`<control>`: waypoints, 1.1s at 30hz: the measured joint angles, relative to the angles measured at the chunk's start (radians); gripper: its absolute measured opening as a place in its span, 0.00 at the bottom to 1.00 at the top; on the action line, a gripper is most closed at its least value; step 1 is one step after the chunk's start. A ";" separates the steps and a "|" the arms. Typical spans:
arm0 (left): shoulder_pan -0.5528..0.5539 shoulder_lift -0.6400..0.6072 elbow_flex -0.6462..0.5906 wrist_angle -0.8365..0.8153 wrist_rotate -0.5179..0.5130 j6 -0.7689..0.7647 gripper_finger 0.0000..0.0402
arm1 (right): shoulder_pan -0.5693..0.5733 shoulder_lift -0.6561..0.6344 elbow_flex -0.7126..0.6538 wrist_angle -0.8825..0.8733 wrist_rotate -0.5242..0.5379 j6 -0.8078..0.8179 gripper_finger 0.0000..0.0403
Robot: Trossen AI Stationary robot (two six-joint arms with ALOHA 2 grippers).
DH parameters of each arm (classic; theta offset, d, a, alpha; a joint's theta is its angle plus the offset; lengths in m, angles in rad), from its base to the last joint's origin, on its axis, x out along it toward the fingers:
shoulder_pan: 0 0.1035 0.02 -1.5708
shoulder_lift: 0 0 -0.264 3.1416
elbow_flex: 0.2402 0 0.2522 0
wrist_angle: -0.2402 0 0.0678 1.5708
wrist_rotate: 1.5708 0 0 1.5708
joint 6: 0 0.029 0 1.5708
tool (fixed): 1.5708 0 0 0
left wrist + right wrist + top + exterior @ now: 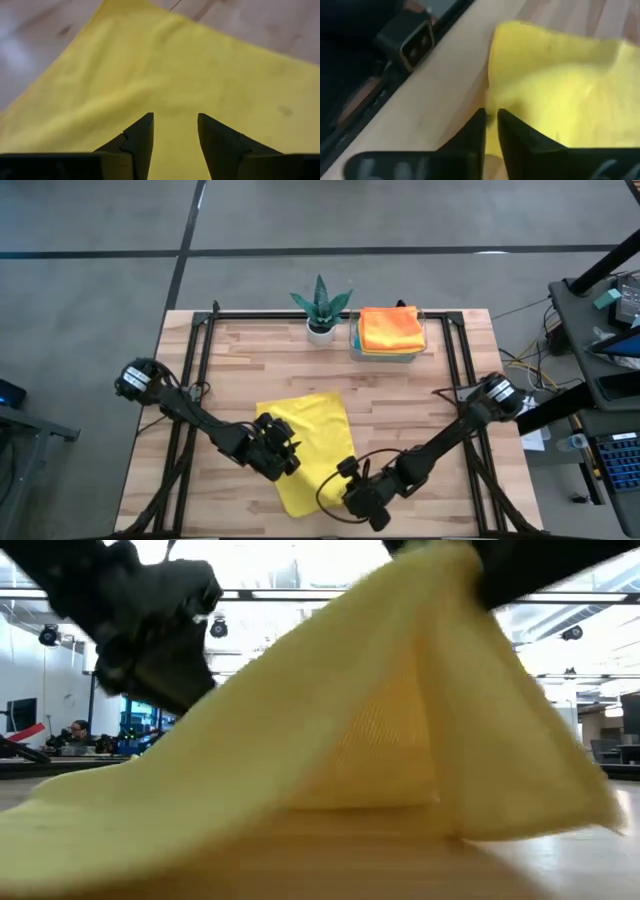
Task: Fold microfiber towels
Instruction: Fold the yellow microfiber towel
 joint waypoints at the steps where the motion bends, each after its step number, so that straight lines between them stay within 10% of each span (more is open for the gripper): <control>1: 0.000 0.000 -0.016 0.001 0.001 -0.024 0.34 | 0.000 -0.010 0.000 -0.029 -0.003 0.013 0.11; 14: 0.018 0.000 -0.161 0.011 0.013 -0.128 0.34 | -0.057 -0.093 -0.033 -0.218 0.186 -0.009 0.36; 33: 0.106 0.000 -0.232 0.014 -0.007 -0.127 0.34 | -0.400 0.060 -0.340 0.476 0.009 -0.041 0.02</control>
